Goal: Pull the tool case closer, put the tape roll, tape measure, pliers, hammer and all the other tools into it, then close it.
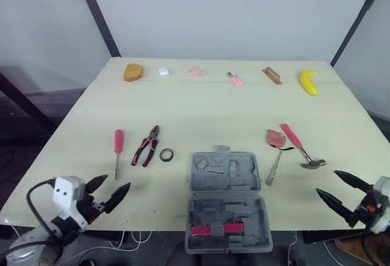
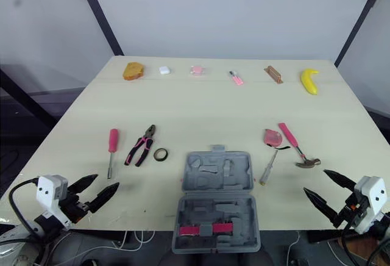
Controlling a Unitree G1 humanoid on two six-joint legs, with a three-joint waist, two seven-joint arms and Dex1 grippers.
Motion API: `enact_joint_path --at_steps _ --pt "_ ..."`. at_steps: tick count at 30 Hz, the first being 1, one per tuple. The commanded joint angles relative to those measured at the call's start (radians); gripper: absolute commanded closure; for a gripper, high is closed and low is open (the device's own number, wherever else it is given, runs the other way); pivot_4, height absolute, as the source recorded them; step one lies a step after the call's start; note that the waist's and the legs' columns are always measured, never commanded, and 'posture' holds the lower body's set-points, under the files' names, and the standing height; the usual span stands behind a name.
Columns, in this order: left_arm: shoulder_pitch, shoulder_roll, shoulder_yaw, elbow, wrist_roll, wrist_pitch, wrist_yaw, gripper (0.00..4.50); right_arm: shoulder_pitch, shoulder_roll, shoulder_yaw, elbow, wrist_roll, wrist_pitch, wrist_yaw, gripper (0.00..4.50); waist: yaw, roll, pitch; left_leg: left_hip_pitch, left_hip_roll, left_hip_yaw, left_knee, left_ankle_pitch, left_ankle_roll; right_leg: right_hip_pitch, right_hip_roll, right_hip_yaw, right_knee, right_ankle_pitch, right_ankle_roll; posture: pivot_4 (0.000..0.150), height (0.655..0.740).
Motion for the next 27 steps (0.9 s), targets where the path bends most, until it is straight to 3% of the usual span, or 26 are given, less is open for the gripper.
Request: enact_joint_path --at_steps 1,4,6,11,22,27 --pt "-0.013 0.022 -0.048 -0.079 0.031 0.029 0.035 0.04 0.003 -0.029 0.022 -0.091 0.05 0.042 0.032 0.0 0.0 0.0 0.0 0.0 0.0 0.0 0.0 0.0 0.0 0.0 0.0 0.0 0.0 0.0 0.0 0.15 0.74" --pt "-0.055 0.15 -0.166 -0.082 0.177 0.018 -0.005 0.04 -0.027 -0.047 0.052 -0.124 0.076 0.063 0.063 0.0 -0.001 0.0 0.0 0.0 0.0 -0.001 0.0 0.0 0.0 0.0 0.001 0.0 0.0 0.0 0.0 0.15 0.74" --pt "-0.108 0.204 -0.195 -0.052 0.209 0.019 -0.011 0.04 -0.042 -0.051 0.065 -0.128 0.078 0.061 0.081 0.0 0.001 0.0 0.0 0.0 -0.001 0.0 0.0 0.0 0.0 0.0 0.002 0.0 0.0 0.0 0.0 0.15 0.74" --pt "-0.326 0.381 -0.406 0.061 0.385 -0.071 -0.149 0.04 -0.086 -0.065 0.128 -0.128 0.083 0.072 0.143 0.0 0.004 0.001 0.001 -0.001 -0.001 0.0 0.0 0.0 0.0 0.0 0.003 -0.001 -0.001 0.0 0.0 0.15 0.74" --pt "-0.798 0.455 -0.786 0.244 0.717 -0.14 -0.402 0.04 -0.18 -0.055 0.209 -0.199 0.1 0.1 0.118 0.0 0.002 0.001 0.002 -0.004 -0.001 0.001 0.001 0.0 0.0 -0.001 0.005 -0.002 0.0 0.0 0.0 0.15 0.74" --pt "-0.939 0.411 -0.887 0.236 0.859 -0.081 -0.451 0.04 -0.203 -0.069 0.212 -0.196 0.079 0.08 0.13 0.0 0.005 0.001 0.002 -0.005 -0.001 0.002 0.002 0.0 0.0 -0.001 0.005 -0.002 0.0 0.0 0.0 0.15 0.74"
